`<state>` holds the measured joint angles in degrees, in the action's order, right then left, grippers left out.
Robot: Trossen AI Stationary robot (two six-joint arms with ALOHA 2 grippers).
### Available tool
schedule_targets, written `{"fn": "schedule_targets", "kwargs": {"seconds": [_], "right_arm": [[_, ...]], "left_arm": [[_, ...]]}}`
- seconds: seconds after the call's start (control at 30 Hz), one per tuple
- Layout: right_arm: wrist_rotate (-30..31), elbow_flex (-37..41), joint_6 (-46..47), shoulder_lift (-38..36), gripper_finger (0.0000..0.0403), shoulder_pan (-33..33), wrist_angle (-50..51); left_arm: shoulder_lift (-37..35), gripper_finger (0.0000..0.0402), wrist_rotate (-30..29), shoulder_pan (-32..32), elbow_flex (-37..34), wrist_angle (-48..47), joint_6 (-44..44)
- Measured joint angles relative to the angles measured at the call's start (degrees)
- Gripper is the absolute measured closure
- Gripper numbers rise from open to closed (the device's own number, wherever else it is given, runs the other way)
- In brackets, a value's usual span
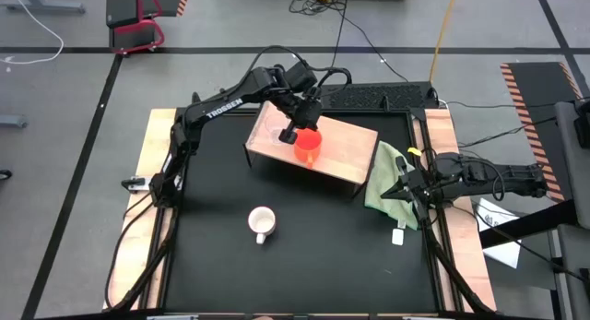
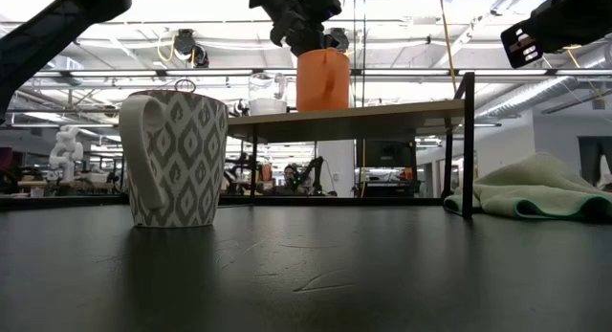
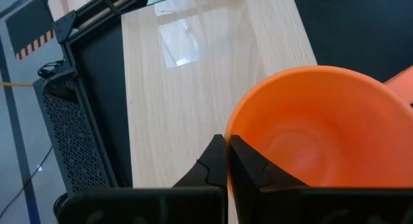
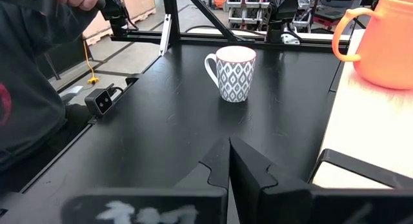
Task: Stack small to large cups/mugs on shelf
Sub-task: Put the orange mug on the shelf
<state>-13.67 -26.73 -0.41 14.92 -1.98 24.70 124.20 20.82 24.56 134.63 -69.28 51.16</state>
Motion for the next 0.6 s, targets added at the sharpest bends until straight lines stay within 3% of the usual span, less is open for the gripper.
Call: {"fn": "schedule_targets", "kwargs": {"seconds": [0.6], "right_arm": [[0.0,-0.01,0.01,0.0,0.0403,-0.01,-0.01]], "left_arm": [[0.22,0.0386,-0.69,0.0,-0.13,-0.07,0.02]]}}
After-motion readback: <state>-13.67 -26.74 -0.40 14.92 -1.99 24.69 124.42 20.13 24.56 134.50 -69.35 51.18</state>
